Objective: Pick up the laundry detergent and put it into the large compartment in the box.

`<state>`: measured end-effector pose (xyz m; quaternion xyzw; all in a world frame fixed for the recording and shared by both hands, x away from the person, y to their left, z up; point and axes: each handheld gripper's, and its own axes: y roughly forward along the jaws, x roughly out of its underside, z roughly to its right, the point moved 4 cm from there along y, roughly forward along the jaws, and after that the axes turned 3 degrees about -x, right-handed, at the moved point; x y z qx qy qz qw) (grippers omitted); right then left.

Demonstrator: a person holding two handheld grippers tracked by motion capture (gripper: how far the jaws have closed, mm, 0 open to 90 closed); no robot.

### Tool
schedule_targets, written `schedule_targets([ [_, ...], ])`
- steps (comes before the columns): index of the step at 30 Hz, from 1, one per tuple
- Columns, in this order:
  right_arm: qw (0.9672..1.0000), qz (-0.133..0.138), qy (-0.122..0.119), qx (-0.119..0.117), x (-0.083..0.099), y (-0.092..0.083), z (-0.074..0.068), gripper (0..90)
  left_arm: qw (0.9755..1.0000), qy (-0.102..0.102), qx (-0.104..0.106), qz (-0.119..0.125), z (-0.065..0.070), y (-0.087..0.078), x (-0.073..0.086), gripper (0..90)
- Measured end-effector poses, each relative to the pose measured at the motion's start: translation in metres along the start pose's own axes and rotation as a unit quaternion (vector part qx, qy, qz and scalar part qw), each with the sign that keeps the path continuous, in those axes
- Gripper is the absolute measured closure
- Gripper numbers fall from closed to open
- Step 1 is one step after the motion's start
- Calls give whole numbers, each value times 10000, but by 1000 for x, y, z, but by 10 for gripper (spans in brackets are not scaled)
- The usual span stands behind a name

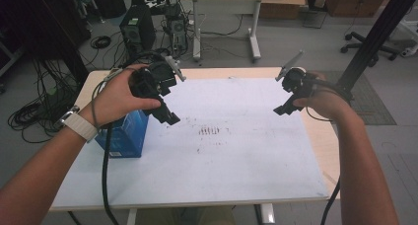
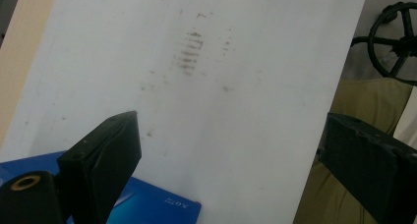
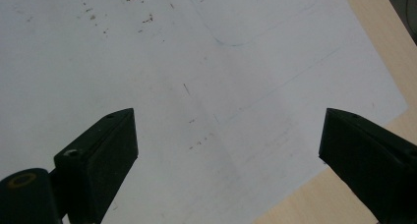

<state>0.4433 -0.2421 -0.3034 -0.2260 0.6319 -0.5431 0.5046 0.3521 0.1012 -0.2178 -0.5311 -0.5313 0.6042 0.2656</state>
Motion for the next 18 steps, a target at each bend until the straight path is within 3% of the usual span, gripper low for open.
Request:
schedule_targets([
  [13, 10000, 2, -31, 3, -2, -1, -1, 77, 9996, 263, 61, -1, 14, 3, -6, 88],
  [18, 10000, 2, -25, -2, -1, 0, -2, 77, 9997, 240, 77, -19, 16, 6, -6, 88],
])
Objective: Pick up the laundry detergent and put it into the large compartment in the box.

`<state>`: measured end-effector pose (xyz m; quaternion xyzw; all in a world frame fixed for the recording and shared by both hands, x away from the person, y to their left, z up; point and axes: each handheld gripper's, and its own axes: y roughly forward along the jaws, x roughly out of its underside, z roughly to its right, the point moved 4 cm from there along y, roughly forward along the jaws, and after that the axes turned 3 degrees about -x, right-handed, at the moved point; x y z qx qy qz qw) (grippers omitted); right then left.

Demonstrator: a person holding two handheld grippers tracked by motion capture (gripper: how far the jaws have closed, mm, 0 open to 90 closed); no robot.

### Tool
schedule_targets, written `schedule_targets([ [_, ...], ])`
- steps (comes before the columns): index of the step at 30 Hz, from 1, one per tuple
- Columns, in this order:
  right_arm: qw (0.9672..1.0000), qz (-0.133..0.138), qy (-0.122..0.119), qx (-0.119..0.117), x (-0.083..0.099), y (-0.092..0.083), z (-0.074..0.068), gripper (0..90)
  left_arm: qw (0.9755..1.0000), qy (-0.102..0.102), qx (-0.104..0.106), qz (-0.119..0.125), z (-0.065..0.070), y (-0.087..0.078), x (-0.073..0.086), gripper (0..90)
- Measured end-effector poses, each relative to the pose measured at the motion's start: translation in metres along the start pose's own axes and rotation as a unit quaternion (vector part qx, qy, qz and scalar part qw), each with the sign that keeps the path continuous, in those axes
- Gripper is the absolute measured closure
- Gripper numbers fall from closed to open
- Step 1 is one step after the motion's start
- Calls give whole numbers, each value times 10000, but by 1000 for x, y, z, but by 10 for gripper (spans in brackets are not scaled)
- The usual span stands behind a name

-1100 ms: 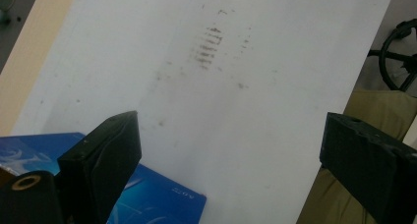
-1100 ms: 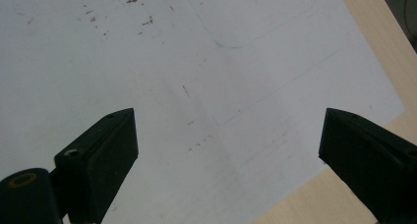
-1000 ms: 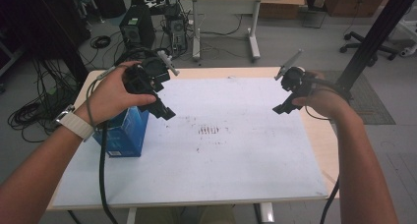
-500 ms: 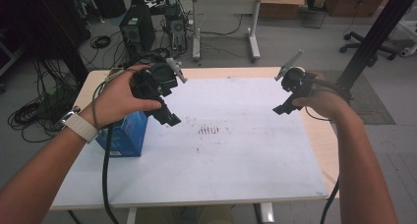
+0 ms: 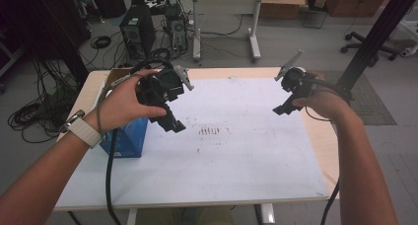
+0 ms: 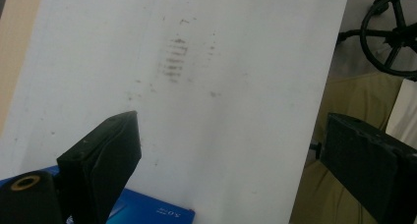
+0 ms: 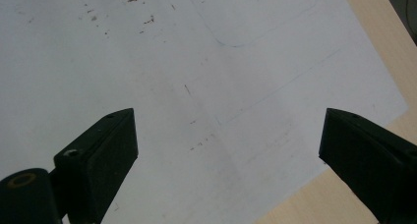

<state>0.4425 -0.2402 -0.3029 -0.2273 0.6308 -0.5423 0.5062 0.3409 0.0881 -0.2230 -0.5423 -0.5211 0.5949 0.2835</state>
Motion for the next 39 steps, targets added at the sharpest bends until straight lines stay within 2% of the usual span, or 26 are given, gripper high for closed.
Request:
schedule_targets([
  [21, 10000, 41, 24, -10, 3, 2, 0, 75, 9997, -185, -65, 130, -4, -1, 0, 90],
  [31, 10000, 26, 17, -14, 3, 3, -1, 75, 9998, -164, -55, 126, -4, 0, -1, 92],
  [39, 10000, 44, 38, -9, 5, 2, -1, 75, 9996, -222, -53, 176, -6, -1, -1, 85],
])
